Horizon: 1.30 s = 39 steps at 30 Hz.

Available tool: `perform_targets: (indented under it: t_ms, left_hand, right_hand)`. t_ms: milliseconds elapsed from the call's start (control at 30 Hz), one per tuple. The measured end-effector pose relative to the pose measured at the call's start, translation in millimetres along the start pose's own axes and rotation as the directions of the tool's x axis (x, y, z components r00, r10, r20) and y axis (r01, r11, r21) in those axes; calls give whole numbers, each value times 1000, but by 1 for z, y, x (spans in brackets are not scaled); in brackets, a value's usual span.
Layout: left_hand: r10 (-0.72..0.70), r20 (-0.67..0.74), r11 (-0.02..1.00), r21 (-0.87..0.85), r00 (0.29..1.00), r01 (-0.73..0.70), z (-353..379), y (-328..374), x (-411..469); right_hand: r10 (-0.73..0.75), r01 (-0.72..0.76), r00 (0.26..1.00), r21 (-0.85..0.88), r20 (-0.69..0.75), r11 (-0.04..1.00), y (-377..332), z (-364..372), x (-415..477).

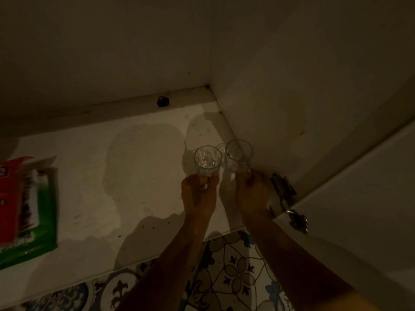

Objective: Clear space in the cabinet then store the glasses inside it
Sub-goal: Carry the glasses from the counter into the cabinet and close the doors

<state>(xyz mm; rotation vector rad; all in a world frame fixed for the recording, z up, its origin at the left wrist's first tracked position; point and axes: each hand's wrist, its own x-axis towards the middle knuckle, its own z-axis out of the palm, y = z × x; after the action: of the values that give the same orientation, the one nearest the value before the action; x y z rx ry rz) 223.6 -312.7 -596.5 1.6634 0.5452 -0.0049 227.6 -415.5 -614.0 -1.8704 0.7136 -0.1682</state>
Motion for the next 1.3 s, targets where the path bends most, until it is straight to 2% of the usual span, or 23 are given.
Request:
perform_targets:
  t_ms: [100,167,233,367,500,633,767,933,1033,1100,1200,1300]
  left_hand:
    - [-19,5,999,-40,1000,20,-4,0,-4]
    - [-30,39,999,37,999,28,-11,2,-8]
    - [-37,40,999,41,999,36,-19,0,-12]
    - [9,52,983,184,999,-18,-38,2,-27]
    - [140,68,963,224,988,-152,-62,18,-54]
    - [271,116,853,430,955,-294,-89,47,-90]
    - [309,166,765,541,936,-349,-114,96,-134]
    - [305,258,657,640,917,-399,-138,178,-193]
    - [293,283,641,650,913,-407,-155,238,-236]
    - [263,312,630,661,913,-407,-169,280,-264]
    - [289,327,598,672,900,-437,-187,343,-311]
    - [306,311,612,660,900,-435,-206,409,-362]
  right_hand:
    - [23,-27,999,81,47,996,0,1,-15]
    - [3,-10,996,73,86,997,1,-1,-23]
    - [-31,25,993,54,111,998,3,-4,-29]
    - [-81,78,985,21,153,997,-3,-19,-48]
    - [-185,191,960,-10,208,982,-19,-42,-73]
    - [-294,333,897,-67,329,941,-49,-78,-101]
    - [-308,456,850,-304,427,836,-94,-120,-128]
    - [-271,506,822,-422,502,752,-170,-180,-173]
    - [-201,497,824,-506,529,705,-224,-221,-202]
    - [-194,503,825,-533,531,680,-262,-250,-223]
    - [-247,541,807,-505,536,673,-319,-299,-256]
    - [-258,559,788,-473,559,681,-374,-349,-289]
